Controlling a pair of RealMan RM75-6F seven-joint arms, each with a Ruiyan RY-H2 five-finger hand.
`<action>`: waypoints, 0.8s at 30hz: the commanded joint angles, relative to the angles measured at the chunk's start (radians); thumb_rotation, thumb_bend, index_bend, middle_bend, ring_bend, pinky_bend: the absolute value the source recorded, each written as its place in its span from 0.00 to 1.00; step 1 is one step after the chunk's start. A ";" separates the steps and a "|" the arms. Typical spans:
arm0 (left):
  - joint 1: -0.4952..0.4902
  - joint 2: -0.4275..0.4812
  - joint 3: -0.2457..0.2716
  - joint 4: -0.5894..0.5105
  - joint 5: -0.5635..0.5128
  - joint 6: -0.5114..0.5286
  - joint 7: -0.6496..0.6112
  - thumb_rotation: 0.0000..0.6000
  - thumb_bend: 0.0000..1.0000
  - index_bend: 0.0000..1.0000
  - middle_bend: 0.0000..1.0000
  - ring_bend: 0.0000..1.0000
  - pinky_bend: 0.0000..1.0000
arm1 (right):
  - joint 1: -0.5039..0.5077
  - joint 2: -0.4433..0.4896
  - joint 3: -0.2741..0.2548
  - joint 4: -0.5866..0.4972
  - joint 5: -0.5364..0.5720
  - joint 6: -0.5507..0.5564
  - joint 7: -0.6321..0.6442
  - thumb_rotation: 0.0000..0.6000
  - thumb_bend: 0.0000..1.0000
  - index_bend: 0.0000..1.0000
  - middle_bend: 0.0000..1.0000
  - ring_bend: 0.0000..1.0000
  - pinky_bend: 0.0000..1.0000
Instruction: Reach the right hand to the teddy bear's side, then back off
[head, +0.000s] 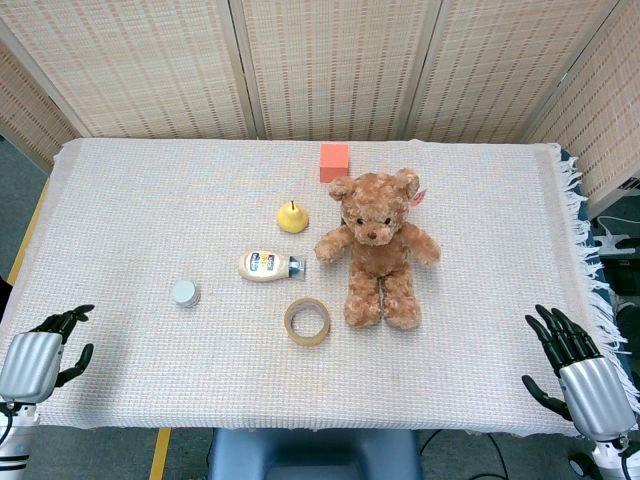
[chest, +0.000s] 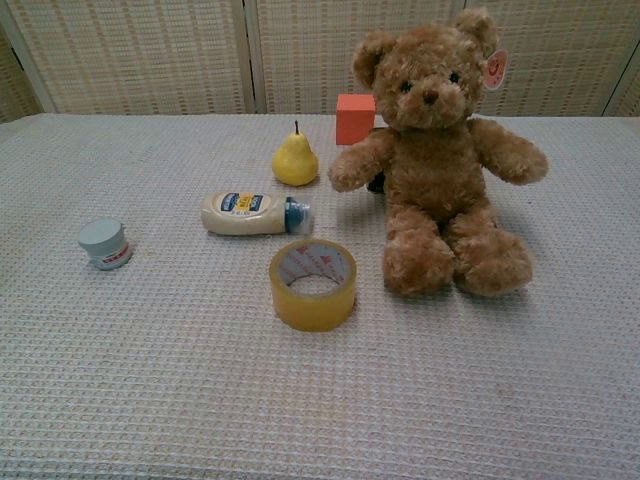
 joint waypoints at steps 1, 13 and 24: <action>0.000 0.000 0.000 0.000 -0.001 -0.001 0.001 1.00 0.40 0.22 0.34 0.33 0.62 | 0.000 0.001 -0.001 0.000 0.000 -0.002 0.000 1.00 0.13 0.00 0.00 0.00 0.16; -0.007 -0.005 -0.002 0.008 -0.002 -0.011 -0.006 1.00 0.40 0.22 0.34 0.33 0.62 | 0.015 -0.038 0.030 0.035 -0.004 0.014 -0.007 1.00 0.13 0.00 0.01 0.00 0.19; 0.008 0.016 -0.004 0.000 -0.011 0.007 -0.053 1.00 0.40 0.23 0.34 0.34 0.62 | 0.138 -0.153 0.108 0.237 -0.110 0.006 -0.151 1.00 0.12 0.26 0.40 0.34 0.47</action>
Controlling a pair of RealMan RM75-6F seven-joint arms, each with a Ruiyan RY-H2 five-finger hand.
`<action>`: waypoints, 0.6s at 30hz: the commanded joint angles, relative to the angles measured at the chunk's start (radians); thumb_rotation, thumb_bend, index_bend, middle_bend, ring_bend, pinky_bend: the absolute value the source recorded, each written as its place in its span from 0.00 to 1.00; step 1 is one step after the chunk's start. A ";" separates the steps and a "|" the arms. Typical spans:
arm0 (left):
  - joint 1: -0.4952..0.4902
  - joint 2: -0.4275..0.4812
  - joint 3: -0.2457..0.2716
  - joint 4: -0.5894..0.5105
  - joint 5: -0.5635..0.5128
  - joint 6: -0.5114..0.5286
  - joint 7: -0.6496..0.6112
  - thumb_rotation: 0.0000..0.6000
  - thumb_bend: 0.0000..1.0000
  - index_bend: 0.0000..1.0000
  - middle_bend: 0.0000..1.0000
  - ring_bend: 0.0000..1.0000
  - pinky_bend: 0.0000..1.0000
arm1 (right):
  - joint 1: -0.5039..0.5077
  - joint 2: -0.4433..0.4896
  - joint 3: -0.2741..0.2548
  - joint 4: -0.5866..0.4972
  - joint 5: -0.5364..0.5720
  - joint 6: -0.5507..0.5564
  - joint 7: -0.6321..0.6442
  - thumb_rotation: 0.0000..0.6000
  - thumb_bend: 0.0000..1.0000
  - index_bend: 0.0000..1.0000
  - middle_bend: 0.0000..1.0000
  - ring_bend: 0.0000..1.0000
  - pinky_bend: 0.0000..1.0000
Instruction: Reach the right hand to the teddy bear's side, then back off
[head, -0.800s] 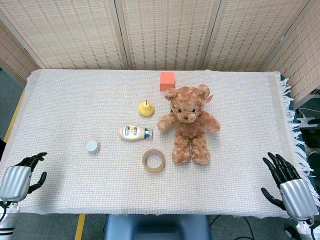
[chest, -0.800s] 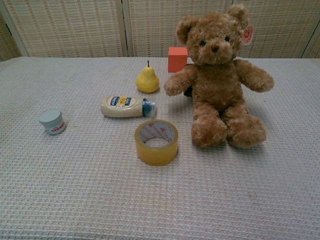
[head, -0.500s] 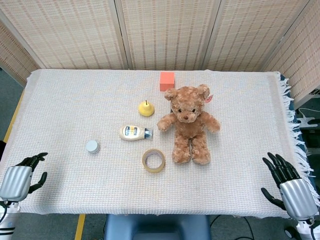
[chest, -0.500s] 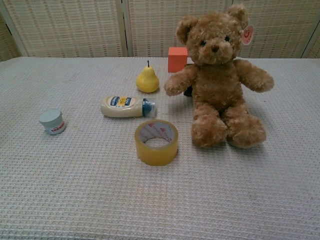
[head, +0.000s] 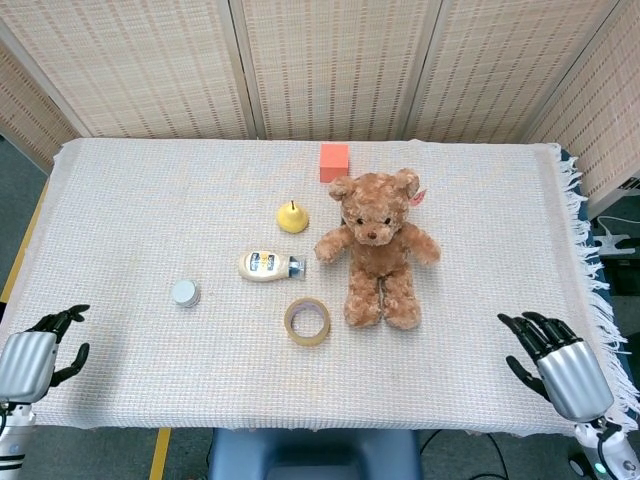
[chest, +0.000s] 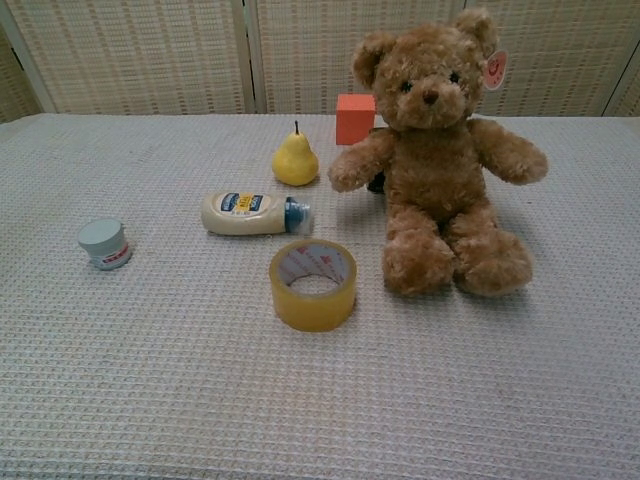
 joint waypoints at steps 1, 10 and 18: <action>0.005 0.005 0.000 -0.006 0.003 0.008 -0.002 1.00 0.40 0.23 0.34 0.34 0.62 | 0.062 -0.026 0.042 -0.001 -0.001 -0.069 -0.134 1.00 0.12 0.27 0.40 0.34 0.47; 0.004 0.009 0.007 -0.020 -0.001 -0.006 0.034 1.00 0.40 0.23 0.34 0.34 0.62 | 0.173 -0.095 0.116 0.045 0.084 -0.215 -0.278 1.00 0.11 0.29 0.31 0.21 0.34; 0.010 0.014 0.009 -0.033 -0.007 -0.005 0.047 1.00 0.40 0.23 0.34 0.34 0.62 | 0.247 -0.229 0.149 0.206 0.150 -0.252 -0.227 1.00 0.11 0.23 0.17 0.10 0.25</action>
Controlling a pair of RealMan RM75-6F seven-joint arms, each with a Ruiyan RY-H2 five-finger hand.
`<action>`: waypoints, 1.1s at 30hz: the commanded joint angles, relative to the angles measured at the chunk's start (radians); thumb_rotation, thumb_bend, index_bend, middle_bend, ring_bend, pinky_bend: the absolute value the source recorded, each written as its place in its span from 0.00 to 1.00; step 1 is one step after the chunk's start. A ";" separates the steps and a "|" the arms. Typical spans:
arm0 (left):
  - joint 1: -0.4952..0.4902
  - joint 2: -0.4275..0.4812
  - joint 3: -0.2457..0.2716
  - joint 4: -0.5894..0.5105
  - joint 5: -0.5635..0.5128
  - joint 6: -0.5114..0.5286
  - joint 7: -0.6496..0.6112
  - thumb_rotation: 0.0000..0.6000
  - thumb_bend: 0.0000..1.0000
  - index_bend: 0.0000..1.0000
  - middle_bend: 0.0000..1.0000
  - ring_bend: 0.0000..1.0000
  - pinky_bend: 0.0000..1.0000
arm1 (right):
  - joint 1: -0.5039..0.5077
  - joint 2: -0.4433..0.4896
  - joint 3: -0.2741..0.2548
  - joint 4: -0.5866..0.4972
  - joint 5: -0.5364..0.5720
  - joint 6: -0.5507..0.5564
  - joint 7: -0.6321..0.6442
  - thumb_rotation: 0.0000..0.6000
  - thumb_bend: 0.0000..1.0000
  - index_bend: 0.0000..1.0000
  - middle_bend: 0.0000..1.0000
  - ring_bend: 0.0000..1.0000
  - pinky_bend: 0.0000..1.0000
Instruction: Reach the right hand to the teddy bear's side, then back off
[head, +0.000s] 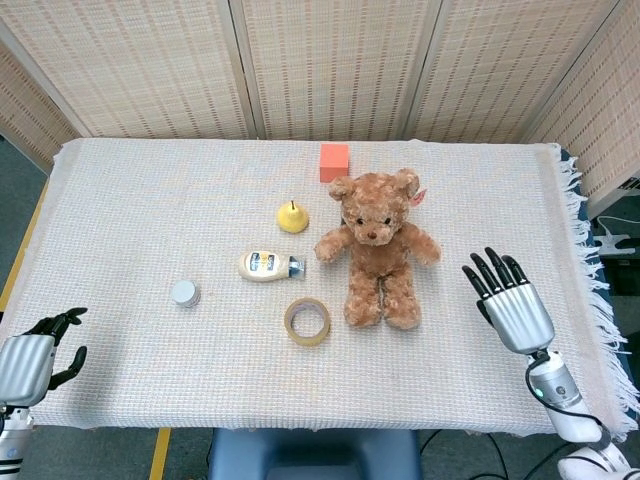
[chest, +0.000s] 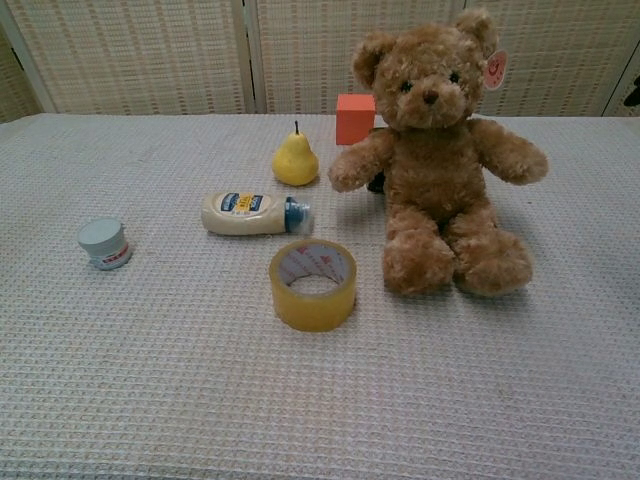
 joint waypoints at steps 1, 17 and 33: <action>0.000 0.001 0.001 -0.002 0.000 -0.002 0.003 1.00 0.40 0.23 0.34 0.34 0.62 | 0.045 -0.075 0.018 0.090 0.035 -0.024 0.039 1.00 0.11 0.23 0.17 0.10 0.25; -0.006 0.004 0.010 -0.009 0.006 -0.023 0.008 1.00 0.40 0.23 0.34 0.34 0.62 | 0.161 -0.386 0.027 0.538 0.142 -0.061 0.342 1.00 0.11 0.27 0.17 0.10 0.25; -0.009 0.008 0.019 -0.012 0.018 -0.031 -0.009 1.00 0.40 0.23 0.34 0.34 0.62 | 0.274 -0.579 0.058 0.809 0.208 -0.031 0.448 1.00 0.12 0.31 0.17 0.10 0.26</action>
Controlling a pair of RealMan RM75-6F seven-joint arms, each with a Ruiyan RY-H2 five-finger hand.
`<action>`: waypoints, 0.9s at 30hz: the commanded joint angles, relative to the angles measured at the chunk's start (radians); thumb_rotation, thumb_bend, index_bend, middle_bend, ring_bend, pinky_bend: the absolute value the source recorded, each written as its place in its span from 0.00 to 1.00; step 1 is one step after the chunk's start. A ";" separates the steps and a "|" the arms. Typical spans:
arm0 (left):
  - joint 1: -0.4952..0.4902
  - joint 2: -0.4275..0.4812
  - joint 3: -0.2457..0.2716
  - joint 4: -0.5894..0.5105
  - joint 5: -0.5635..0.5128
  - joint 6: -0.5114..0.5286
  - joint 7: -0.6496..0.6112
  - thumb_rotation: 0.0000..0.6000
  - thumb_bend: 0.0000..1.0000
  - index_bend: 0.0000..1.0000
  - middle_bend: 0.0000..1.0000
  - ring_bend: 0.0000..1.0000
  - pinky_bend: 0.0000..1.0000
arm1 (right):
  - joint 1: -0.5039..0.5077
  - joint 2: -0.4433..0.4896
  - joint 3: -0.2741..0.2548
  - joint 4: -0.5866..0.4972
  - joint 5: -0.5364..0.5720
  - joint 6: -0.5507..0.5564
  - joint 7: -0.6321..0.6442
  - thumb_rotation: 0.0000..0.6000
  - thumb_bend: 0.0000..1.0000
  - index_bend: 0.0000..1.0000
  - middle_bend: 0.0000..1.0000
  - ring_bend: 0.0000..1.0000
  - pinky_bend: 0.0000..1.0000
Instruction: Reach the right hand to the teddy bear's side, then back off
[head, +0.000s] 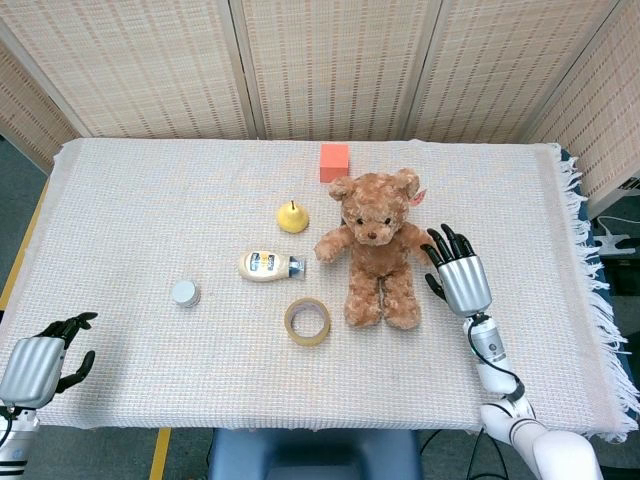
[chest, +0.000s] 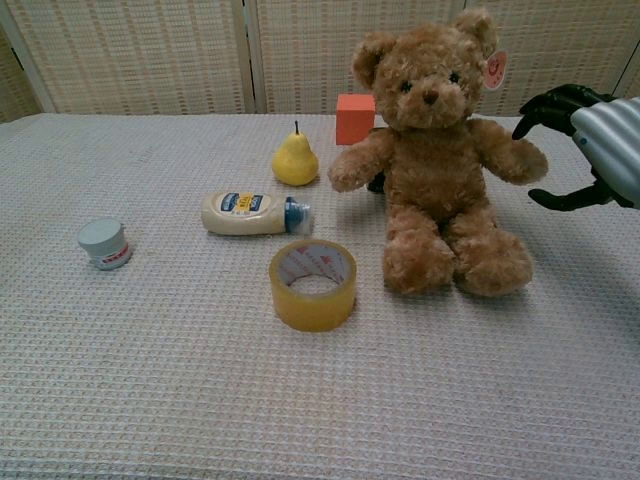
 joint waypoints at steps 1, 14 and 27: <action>0.000 0.001 0.001 0.001 0.001 0.000 -0.005 1.00 0.40 0.23 0.34 0.34 0.62 | 0.023 -0.026 0.015 0.033 0.027 -0.007 0.011 1.00 0.12 0.30 0.17 0.10 0.26; -0.002 0.003 0.007 -0.002 0.012 -0.004 -0.015 1.00 0.40 0.23 0.34 0.34 0.62 | 0.065 -0.091 0.019 0.124 0.085 -0.075 0.024 1.00 0.12 0.25 0.17 0.10 0.28; -0.003 0.005 0.012 0.000 0.015 -0.010 -0.022 1.00 0.40 0.23 0.34 0.34 0.62 | 0.103 -0.145 0.025 0.201 0.126 -0.099 0.018 1.00 0.12 0.26 0.17 0.10 0.35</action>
